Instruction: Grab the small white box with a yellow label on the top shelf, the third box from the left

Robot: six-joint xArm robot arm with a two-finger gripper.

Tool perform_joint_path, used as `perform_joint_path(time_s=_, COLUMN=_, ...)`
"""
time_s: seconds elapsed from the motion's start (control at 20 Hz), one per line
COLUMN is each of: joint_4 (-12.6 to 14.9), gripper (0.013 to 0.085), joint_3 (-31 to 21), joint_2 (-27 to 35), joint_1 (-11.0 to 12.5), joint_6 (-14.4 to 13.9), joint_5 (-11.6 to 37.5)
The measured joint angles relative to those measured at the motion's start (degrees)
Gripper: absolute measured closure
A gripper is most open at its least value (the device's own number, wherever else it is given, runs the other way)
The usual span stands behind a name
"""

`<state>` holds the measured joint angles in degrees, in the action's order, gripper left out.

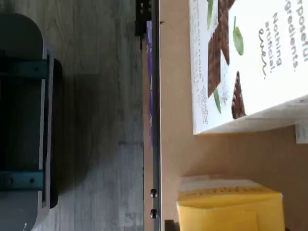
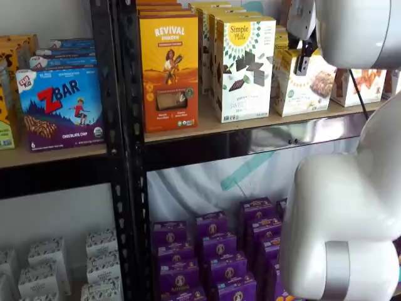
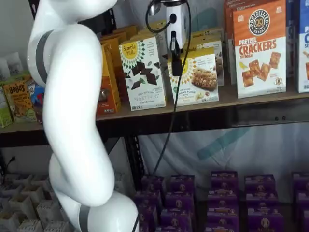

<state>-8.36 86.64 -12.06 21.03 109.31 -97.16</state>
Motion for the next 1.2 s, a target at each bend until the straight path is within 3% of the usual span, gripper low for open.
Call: perform_joint_path(time_s=1.2, joint_4=-0.22, gripper=0.0610, joint_3=0.12, joint_2=-0.61, joint_1=-0.05, joint_6=-0.21, joint_5=-1.25)
